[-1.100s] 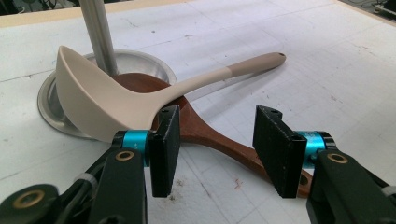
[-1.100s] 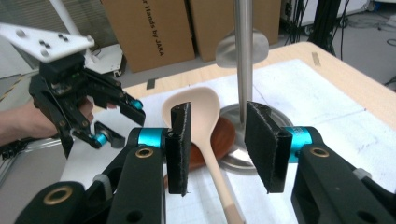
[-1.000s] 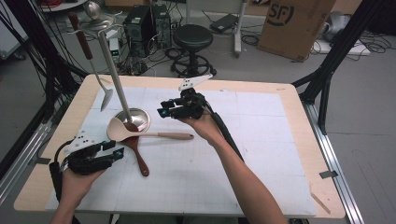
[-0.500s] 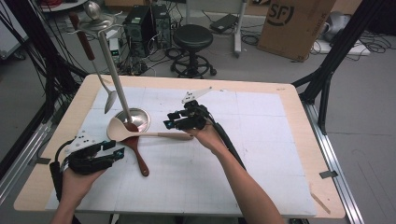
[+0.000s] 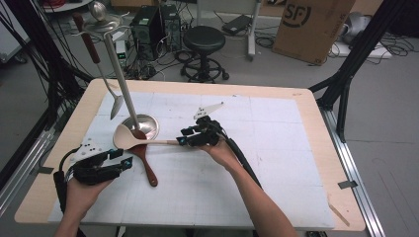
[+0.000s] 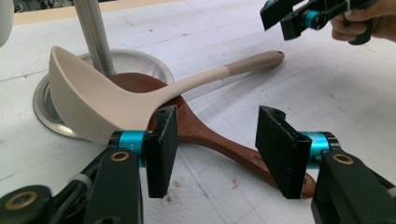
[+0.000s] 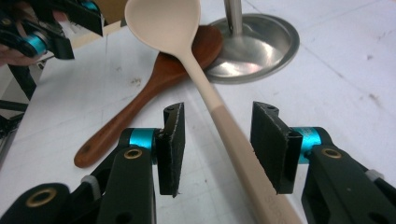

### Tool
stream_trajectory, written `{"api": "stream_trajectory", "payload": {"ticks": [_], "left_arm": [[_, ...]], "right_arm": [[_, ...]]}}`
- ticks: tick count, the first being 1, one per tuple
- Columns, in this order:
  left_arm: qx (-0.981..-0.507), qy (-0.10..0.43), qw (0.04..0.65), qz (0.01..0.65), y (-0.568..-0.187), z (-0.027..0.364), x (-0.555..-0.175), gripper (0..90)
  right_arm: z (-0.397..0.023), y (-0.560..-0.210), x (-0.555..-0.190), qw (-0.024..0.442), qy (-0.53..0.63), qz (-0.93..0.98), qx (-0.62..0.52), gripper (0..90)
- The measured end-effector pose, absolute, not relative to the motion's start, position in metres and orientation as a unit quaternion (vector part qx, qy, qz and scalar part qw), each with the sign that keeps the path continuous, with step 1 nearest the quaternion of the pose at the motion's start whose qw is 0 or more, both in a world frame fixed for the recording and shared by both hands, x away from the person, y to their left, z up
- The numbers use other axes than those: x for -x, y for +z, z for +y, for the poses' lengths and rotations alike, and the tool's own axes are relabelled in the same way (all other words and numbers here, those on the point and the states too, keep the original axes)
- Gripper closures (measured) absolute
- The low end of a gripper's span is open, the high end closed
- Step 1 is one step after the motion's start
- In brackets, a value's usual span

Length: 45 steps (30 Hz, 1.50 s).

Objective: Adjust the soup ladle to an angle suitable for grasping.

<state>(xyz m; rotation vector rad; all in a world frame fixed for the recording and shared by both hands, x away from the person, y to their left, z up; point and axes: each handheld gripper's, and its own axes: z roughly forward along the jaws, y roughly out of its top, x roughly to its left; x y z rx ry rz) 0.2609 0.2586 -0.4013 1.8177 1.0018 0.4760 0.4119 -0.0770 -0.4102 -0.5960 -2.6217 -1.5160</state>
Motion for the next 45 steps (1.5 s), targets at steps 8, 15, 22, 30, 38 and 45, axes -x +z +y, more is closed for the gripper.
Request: {"api": "stream_trajectory", "payload": {"ticks": [8, 15, 22, 30, 38, 45], "left_arm": [[-0.748, 0.194, 0.483, 0.411, -0.401, 0.258, -0.261, 48.6], [-0.748, 0.195, 0.483, 0.411, -0.401, 0.258, -0.261, 48.5], [-0.75, 0.194, 0.482, 0.41, -0.401, 0.257, -0.261, 48.4], [-0.75, 0.194, 0.482, 0.409, -0.402, 0.256, -0.262, 48.3], [-0.751, 0.193, 0.482, 0.409, -0.402, 0.256, -0.262, 48.2], [-0.75, 0.192, 0.482, 0.41, -0.402, 0.256, -0.262, 47.9]], "right_arm": [[-0.077, -0.426, -0.411, 0.031, -0.473, -0.857, 0.201, 54.4], [-0.071, -0.435, -0.409, 0.036, -0.451, -0.87, 0.194, 56.2], [-0.072, -0.436, -0.409, 0.023, -0.455, -0.87, 0.189, 59.0], [-0.077, -0.437, -0.415, -0.003, -0.455, -0.867, 0.202, 59.0], [-0.075, -0.442, -0.417, -0.006, -0.456, -0.867, 0.203, 56.2], [-0.08, -0.446, -0.421, 0.0, -0.449, -0.867, 0.213, 52.9]]}}
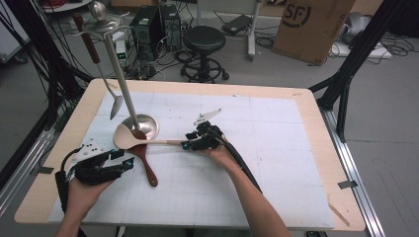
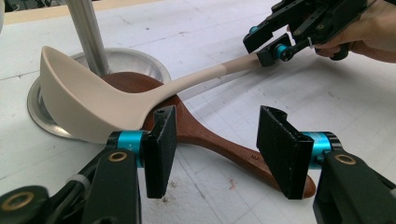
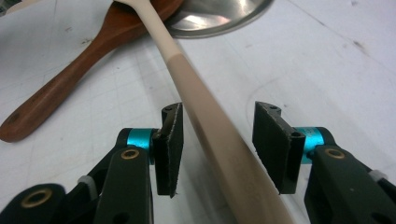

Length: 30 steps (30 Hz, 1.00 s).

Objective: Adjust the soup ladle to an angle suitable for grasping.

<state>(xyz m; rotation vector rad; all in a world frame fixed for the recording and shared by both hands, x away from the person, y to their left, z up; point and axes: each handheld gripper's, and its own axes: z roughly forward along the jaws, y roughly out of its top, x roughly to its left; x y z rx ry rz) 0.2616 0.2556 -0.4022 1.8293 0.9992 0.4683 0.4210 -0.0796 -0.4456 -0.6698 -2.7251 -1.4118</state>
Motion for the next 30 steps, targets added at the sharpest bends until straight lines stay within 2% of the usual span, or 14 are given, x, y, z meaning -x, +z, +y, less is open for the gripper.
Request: {"api": "stream_trajectory", "payload": {"ticks": [7, 10, 15, 20, 25, 30], "left_arm": [[-0.751, 0.192, 0.481, 0.41, -0.402, 0.255, -0.261, 47.6], [-0.75, 0.192, 0.482, 0.411, -0.402, 0.256, -0.261, 47.6], [-0.75, 0.192, 0.482, 0.41, -0.402, 0.255, -0.262, 47.5], [-0.751, 0.191, 0.482, 0.41, -0.402, 0.255, -0.261, 47.4], [-0.751, 0.191, 0.482, 0.41, -0.402, 0.255, -0.261, 47.3], [-0.752, 0.191, 0.481, 0.409, -0.402, 0.255, -0.262, 47.3]], "right_arm": [[-0.075, -0.451, -0.421, -0.003, -0.438, -0.875, 0.206, 51.4], [-0.075, -0.451, -0.421, -0.008, -0.436, -0.876, 0.206, 57.9], [-0.074, -0.447, -0.416, 0.013, -0.43, -0.882, 0.191, 62.2], [-0.066, -0.452, -0.413, 0.009, -0.424, -0.888, 0.176, 55.5], [-0.066, -0.452, -0.413, 0.008, -0.424, -0.889, 0.174, 59.5], [-0.065, -0.451, -0.411, 0.028, -0.421, -0.892, 0.16, 64.2]]}}
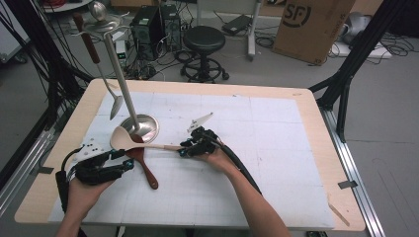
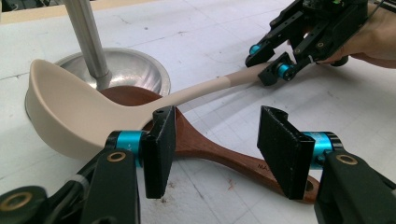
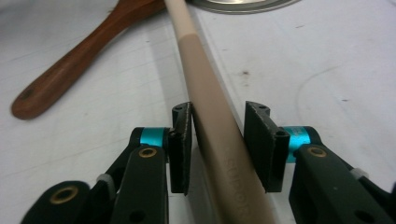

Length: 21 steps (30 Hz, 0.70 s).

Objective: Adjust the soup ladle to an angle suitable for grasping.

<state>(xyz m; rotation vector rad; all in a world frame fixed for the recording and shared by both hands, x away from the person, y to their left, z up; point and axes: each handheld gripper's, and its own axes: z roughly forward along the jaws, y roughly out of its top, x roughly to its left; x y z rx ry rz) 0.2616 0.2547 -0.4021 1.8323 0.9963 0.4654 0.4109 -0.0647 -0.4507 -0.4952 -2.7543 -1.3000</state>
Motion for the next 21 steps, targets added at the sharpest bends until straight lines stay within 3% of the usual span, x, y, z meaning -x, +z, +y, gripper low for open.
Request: {"api": "stream_trajectory", "payload": {"ticks": [6, 21], "left_arm": [[-0.752, 0.19, 0.481, 0.407, -0.402, 0.254, -0.261, 47.3], [-0.754, 0.189, 0.482, 0.404, -0.402, 0.252, -0.261, 47.0]], "right_arm": [[-0.058, -0.448, -0.404, 0.045, -0.415, -0.9, 0.124, 69.3], [-0.062, -0.44, -0.394, 0.069, -0.428, -0.895, 0.109, 69.7]]}}
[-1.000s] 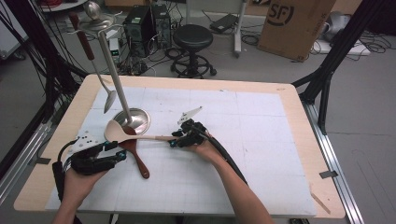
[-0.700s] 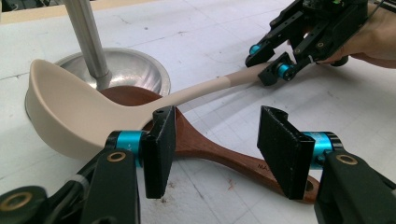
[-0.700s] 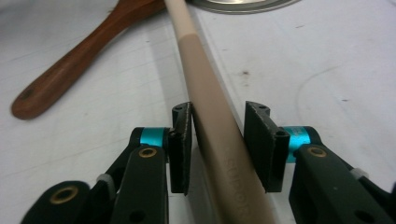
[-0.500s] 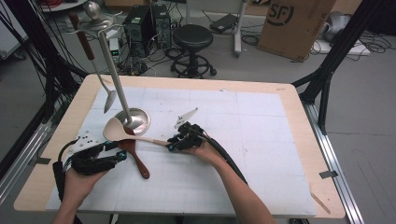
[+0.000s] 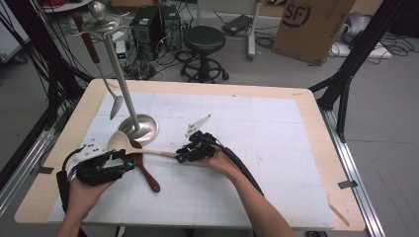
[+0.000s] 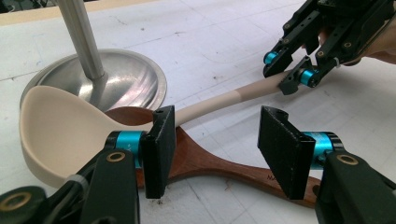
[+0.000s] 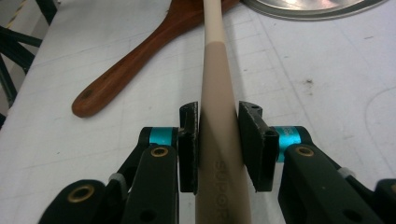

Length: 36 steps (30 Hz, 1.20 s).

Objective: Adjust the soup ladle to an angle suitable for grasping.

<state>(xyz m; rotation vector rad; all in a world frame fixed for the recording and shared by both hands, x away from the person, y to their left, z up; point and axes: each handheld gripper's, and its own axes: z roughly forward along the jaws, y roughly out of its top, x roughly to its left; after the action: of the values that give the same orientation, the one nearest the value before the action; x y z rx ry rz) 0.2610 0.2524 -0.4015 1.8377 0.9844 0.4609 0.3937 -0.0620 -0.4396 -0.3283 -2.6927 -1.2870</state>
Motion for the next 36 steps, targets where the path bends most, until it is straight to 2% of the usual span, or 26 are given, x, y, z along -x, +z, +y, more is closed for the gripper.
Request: {"api": "stream_trajectory", "payload": {"ticks": [23, 36], "left_arm": [[-0.759, 0.186, 0.48, 0.398, -0.402, 0.249, -0.262, 46.8], [-0.764, 0.184, 0.478, 0.392, -0.402, 0.245, -0.262, 46.4]], "right_arm": [[-0.096, -0.426, -0.38, 0.072, -0.437, -0.89, 0.106, 69.7], [-0.136, -0.423, -0.372, 0.059, -0.44, -0.888, 0.12, 69.7]]}}
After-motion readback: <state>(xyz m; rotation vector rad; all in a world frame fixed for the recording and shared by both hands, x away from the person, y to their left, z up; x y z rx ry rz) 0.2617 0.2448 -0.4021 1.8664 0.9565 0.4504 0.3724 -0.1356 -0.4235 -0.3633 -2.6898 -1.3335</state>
